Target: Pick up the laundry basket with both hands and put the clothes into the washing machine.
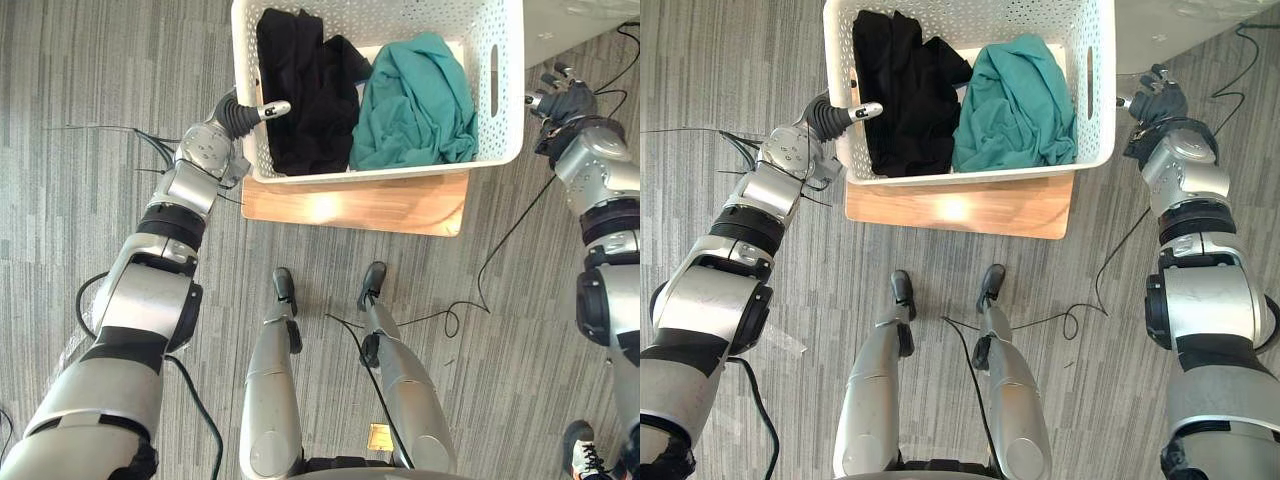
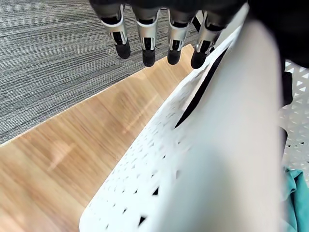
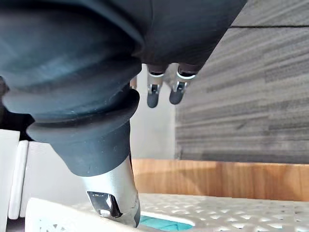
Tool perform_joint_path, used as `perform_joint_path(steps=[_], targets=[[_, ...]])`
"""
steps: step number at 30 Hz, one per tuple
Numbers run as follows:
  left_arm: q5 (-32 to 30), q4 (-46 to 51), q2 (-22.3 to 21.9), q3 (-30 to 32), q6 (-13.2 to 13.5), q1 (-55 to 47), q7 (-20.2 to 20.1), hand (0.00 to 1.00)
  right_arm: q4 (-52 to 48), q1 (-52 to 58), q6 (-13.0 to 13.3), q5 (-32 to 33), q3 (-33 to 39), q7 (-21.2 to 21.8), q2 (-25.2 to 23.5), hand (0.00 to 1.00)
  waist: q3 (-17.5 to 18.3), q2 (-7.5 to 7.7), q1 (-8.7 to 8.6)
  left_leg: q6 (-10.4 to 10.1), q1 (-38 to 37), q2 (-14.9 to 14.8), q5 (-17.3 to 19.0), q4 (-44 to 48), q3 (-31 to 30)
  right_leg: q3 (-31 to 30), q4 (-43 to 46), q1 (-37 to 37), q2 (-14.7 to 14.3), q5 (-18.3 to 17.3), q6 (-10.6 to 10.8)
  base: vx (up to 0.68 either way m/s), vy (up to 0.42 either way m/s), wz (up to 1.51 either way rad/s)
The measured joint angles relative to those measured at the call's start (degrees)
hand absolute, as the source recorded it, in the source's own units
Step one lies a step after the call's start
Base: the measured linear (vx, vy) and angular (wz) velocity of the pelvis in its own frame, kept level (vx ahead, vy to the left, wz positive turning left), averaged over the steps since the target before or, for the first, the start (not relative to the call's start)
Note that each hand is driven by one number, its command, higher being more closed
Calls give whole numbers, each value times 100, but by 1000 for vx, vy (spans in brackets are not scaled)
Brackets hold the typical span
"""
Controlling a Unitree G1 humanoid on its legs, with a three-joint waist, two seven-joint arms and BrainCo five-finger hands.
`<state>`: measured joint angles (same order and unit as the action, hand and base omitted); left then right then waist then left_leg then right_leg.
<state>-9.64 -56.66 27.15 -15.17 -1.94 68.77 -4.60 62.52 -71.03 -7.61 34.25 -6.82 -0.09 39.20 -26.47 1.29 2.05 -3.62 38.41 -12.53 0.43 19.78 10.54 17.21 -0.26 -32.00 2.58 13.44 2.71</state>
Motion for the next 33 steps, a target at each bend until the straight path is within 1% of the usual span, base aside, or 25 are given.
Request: perform_joint_path(steps=[2, 4, 6, 9, 11, 14, 17, 18, 22, 29, 30, 33], targets=[[0, -15, -15, 4, -8, -3, 11, 0, 60, 0, 0, 2, 1, -37, 0, 0, 0, 1, -20, 15, -11, -13, 12, 39, -3, 0, -1, 32, -6, 1, 0, 0, 0, 0], [0, -20, -59, 40, -26, -56, 85, 0, 142, -3, 2, 18, 22, -167, 0, 0, 0, 1, -75, 28, -29, -28, 23, 76, -16, 15, -2, 83, -20, 0, 0, 7, 3, 2], [0, -15, -115, 129, -16, -81, 118, 0, 132, -53, 20, 140, 56, -211, -4, 0, 0, 2, -89, 29, -29, -49, 32, 115, -25, -1, -2, 87, -33, -2, 2, 6, -5, -5], [6, -12, -198, 231, -34, -135, 173, 0, 89, -114, 45, 139, 285, -206, -24, 0, 0, 2, -87, 26, -26, -75, 33, 156, 1, -10, -7, 90, -55, -35, 40, -4, -17, -5], [7, -12, -222, 234, -35, -150, 220, 0, 68, -105, 47, 120, 322, -175, -55, 0, 0, 2, -82, 18, 2, -108, 64, 239, 22, -13, -8, 89, -72, -70, 79, -6, -15, -6], [9, -5, -225, 228, -17, -152, 225, 0, 68, 44, 47, 111, 397, -38, -123, 0, 0, 2, -80, 31, 48, -120, 101, 310, 27, 2, -12, 76, -70, -77, 84, -1, -3, -2], [24, 45, -219, 191, 46, -151, 216, 0, 79, 345, 41, 64, 396, 75, -176, 0, 0, 3, -50, 35, 116, -113, 108, 325, 16, 22, -11, 24, -60, -76, 84, 0, 0, 0], [53, 61, -204, 170, 103, -149, 212, 0, 159, 418, 32, -10, 389, 156, -205, 0, 0, 3, -35, 35, 140, -111, 108, 325, 17, 23, -8, -1, -58, -74, 82, 0, 0, 0], [52, 109, -140, 85, 143, -132, 173, 0, 179, 537, 40, -22, 380, 185, -227, 0, 1, 4, -19, 38, 174, -110, 111, 323, 23, 20, -2, -38, -56, -70, 78, 0, 0, 0], [46, 109, -95, 58, 159, -134, 155, 0, 121, 589, 61, 716, 378, 273, -231, 0, 1, 4, -17, 39, 158, -113, 111, 319, 52, 1, -4, -42, -55, -70, 78, 4, 1, 0], [45, 109, -97, 69, 159, -138, 154, 0, 103, 587, 99, 851, 380, 272, -234, 0, 1, 4, -16, 40, 155, -114, 111, 319, 55, 0, -4, -42, -55, -70, 78, 0, 0, 0], [45, 110, -109, 164, 165, -179, 156, 0, -205, 559, 148, 1081, 381, 259, -252, 0, 0, 4, -14, 39, 128, -118, 111, 311, 69, -6, -8, -42, -55, -57, 61, 19, 0, -4]])
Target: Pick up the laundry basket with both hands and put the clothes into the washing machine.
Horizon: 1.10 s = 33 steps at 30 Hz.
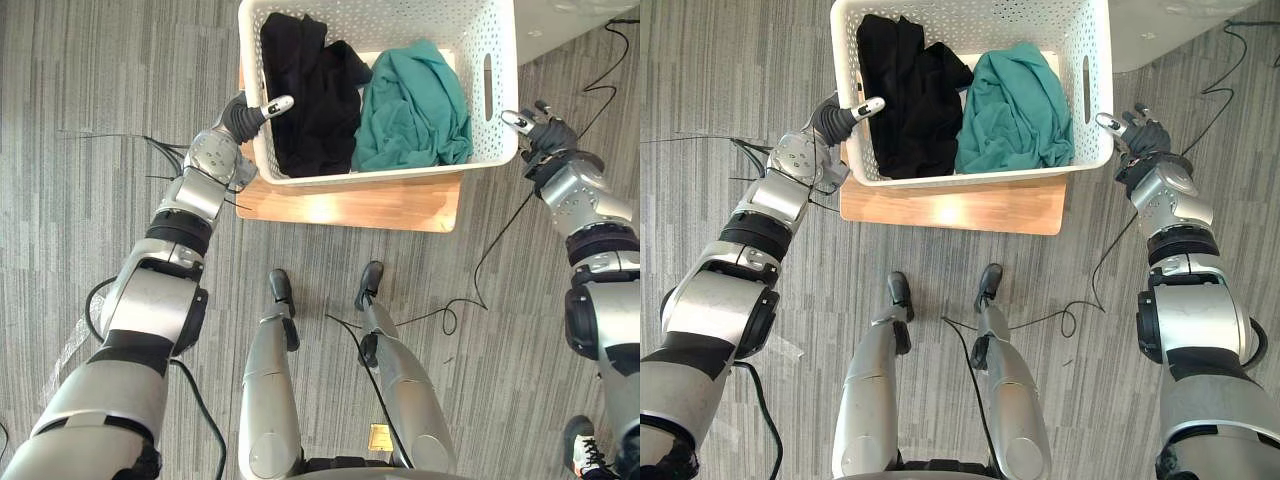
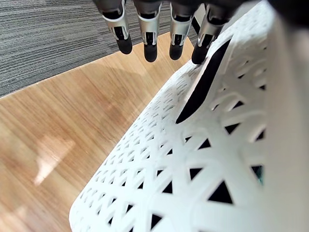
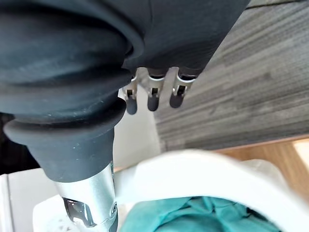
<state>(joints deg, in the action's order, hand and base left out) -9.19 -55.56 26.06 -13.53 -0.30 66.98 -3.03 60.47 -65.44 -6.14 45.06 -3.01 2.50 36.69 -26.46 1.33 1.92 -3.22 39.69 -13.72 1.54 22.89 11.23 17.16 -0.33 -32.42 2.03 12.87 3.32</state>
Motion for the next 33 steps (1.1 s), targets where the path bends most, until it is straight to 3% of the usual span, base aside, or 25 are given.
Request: perform_joint_path(steps=[11, 18, 24, 27, 33], targets=[[1, -1, -78, 76, -61, -54, 71, 0, -777, -497, 132, 708, 172, -162, -27, 0, 0, 33, -5, 0, -97, -6, -1, -29, 26, 6, -26, 87, -3, 92, -111, 10, 3, 0], [-45, -13, -158, 74, -136, -99, 84, 0, -728, -497, 121, 582, 88, -108, -172, 0, 22, 157, -53, -1, -159, -4, -1, -42, 14, 6, -94, 178, -10, 46, -58, 10, 4, 0], [-45, -15, -148, 67, -114, -69, 83, 0, -254, -812, 205, -321, -269, -105, -235, 0, 32, 172, -62, -1, -91, 1, -2, -39, -7, 38, -102, 132, -9, 42, -57, 0, 0, 0], [-45, -1, -131, -4, -37, 56, 70, 0, 187, -956, 86, -1174, -714, -101, -208, 0, 51, 187, -50, -6, 54, 0, -15, -26, -51, 160, -104, 42, -3, 53, -60, 18, -3, 9], [-47, 5, -185, -201, -30, 251, 73, 0, 683, -960, -74, -2018, -1168, 10, -119, 0, 51, 187, -53, -5, 252, 21, -11, 93, -211, 256, -104, -6, 4, 124, -130, 25, 25, 10]])
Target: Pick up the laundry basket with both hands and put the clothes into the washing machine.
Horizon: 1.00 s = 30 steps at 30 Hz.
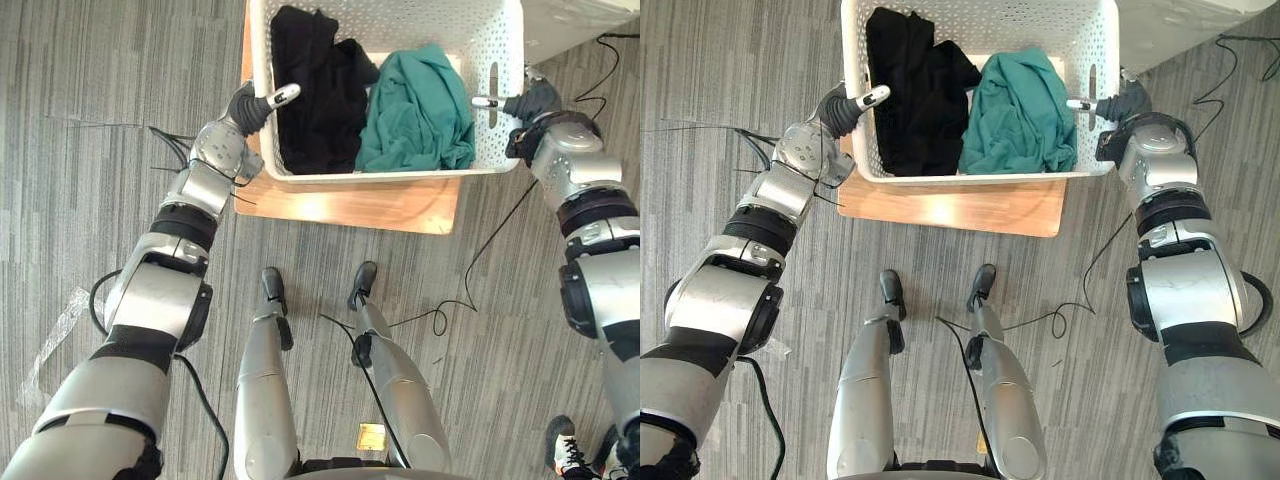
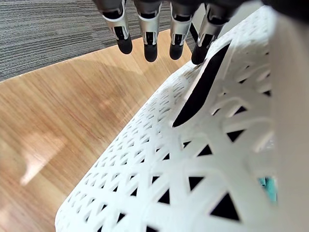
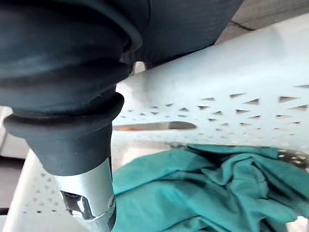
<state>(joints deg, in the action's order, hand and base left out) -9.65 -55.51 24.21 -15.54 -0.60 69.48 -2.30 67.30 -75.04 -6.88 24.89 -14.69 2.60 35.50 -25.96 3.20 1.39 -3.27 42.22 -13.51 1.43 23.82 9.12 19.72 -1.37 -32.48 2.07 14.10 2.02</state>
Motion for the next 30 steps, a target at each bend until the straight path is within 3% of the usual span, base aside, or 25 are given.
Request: perform_joint_path(steps=[7, 18, 19, 20, 28, 30], targets=[[1, 30, -56, -23, 9, 31, 7, 0, 484, -38, -144, -426, -574, 133, 103, 0, 3, -4, 44, 1, 59, 6, -1, 7, -37, 45, -10, -37, -1, -51, 67, 3, 2, 0], [3, 150, -94, -13, 103, 54, 22, 0, 570, -110, -192, -423, -577, 140, 211, 0, 105, -24, 113, 2, 335, 4, -1, 99, -67, 42, -12, -262, -1, -44, 60, 0, 0, 0], [2, 166, -92, -13, 110, 54, 30, 100, 568, -111, -189, -424, -573, 140, 212, 0, 107, -23, 119, 2, 344, 4, -1, 103, -63, 42, -13, -274, 0, -44, 60, 0, 0, 0], [2, 171, -92, -14, 114, 54, 48, 100, 566, -111, -182, -425, -568, 140, 212, 100, 107, -23, 122, 2, 344, 2, -1, 105, -60, 43, -14, -276, 0, -44, 60, 0, 0, 0], [-169, 218, 62, -358, 108, 108, 349, 100, 556, -99, -96, -510, -552, 125, 220, 100, 115, -39, 149, 2, 359, -11, -1, 121, -51, 45, -16, -293, -4, -43, 58, 0, 0, 0], [-370, 287, 83, -701, 98, 141, 355, 100, 556, -48, -94, -542, -555, 89, 363, 100, 162, -128, 269, 9, 392, -15, 7, 149, -58, 47, -22, -308, -8, -34, 46, 0, 0, 0]])
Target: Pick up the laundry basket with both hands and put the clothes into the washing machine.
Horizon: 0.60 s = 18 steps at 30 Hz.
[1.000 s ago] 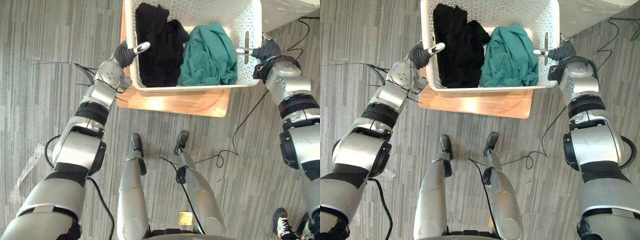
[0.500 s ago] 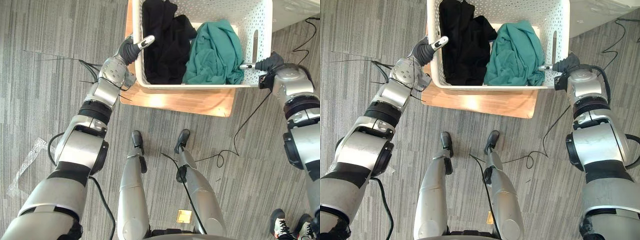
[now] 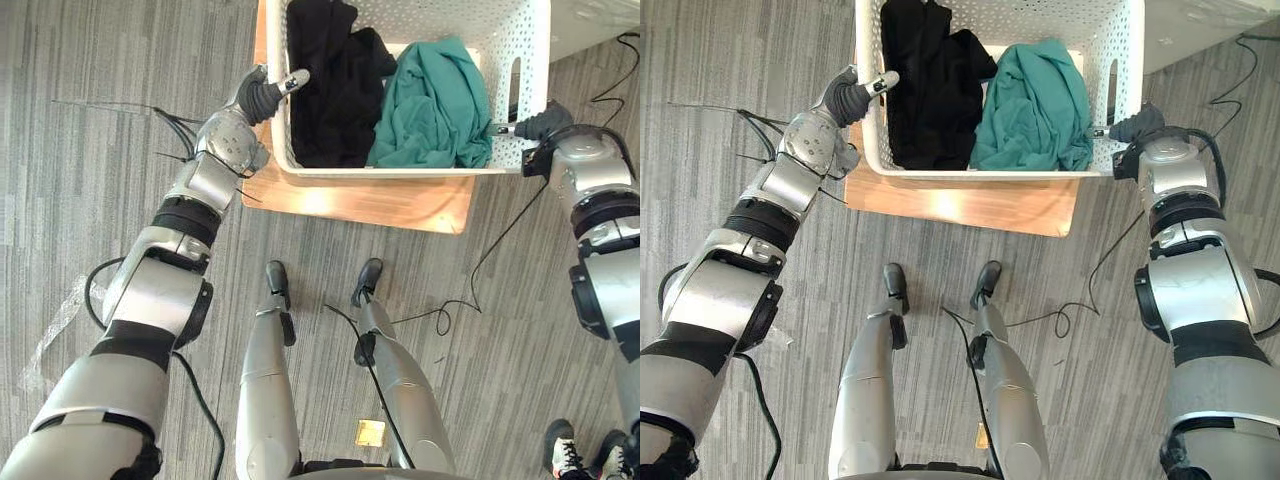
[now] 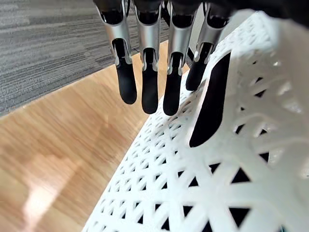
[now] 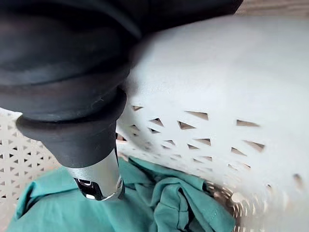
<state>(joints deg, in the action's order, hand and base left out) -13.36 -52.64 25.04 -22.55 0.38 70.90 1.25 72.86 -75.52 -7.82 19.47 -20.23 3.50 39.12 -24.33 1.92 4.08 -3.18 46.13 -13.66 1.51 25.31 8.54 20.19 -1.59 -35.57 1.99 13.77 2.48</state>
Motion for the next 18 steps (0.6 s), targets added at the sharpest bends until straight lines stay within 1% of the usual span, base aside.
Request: perform_joint_path(steps=[2, 3, 7, 10, 11, 12, 15, 17, 18], targets=[[-90, 35, 25, -101, 2, -11, 0, 100, -1, 0, 0, -57, -3, -65, 14, 100, 9, -18, 15, 4, 3, 0, 4, 12, -2, -1, 0, 1, -1, 15, -20, 16, 5, -1], [-95, 68, 82, -225, 4, -2, 1, 100, -14, -1, 3, -114, -1, -131, 3, 100, 10, -20, 18, 14, 13, -6, 13, 40, -1, -3, 0, 1, -4, 51, -69, 16, 10, -4], [-216, 289, 235, -613, 26, -37, -7, 100, -79, 50, 13, -91, 27, -288, -3, 100, 9, -22, 44, 37, 47, -32, 66, 155, 4, -23, 8, 2, -14, 51, -68, 8, 12, -3], [-338, 431, 273, -613, 26, -161, 6, 100, -249, 192, 15, 72, 266, -433, -24, 100, 27, -56, 55, 48, 46, -35, 81, 148, 7, -24, 12, 3, -11, 5, -17, 0, 0, 0], [-397, 548, 344, -612, 26, -270, 13, 100, -282, 198, 15, 99, 383, -467, -55, 100, 41, -84, 51, 47, 41, -36, 80, 149, 7, -19, 14, 6, -12, 12, -22, 0, 0, 0], [-448, 570, 348, -611, 23, -295, 18, 100, -359, 227, 11, 127, 465, -497, -60, 100, 41, -88, 61, 47, 30, -36, 80, 149, 15, -20, 12, 12, -12, 47, -71, 29, 5, -4], [-574, 977, 518, -489, -9, -694, 43, 100, -1151, 732, -16, 133, 844, -725, -114, 100, 41, -91, 75, 45, -104, -43, 82, 146, 106, -101, 14, 100, -10, 77, -107, 46, 9, -9], [-709, 1351, 571, -61, -33, -1301, 106, 100, -2210, 1354, -103, 128, 1135, -933, -254, 100, 40, -93, 25, 29, -335, -45, 94, 144, 205, -202, 15, 266, 2, 77, -107, 44, 20, -14], [-739, 1460, 570, 80, -53, -1483, 146, 100, -2543, 1547, -111, 127, 1208, -1002, -292, 100, 38, -95, 17, 25, -413, -48, 108, 138, 236, -239, 12, 325, 1, 75, -105, 42, 26, -19]])
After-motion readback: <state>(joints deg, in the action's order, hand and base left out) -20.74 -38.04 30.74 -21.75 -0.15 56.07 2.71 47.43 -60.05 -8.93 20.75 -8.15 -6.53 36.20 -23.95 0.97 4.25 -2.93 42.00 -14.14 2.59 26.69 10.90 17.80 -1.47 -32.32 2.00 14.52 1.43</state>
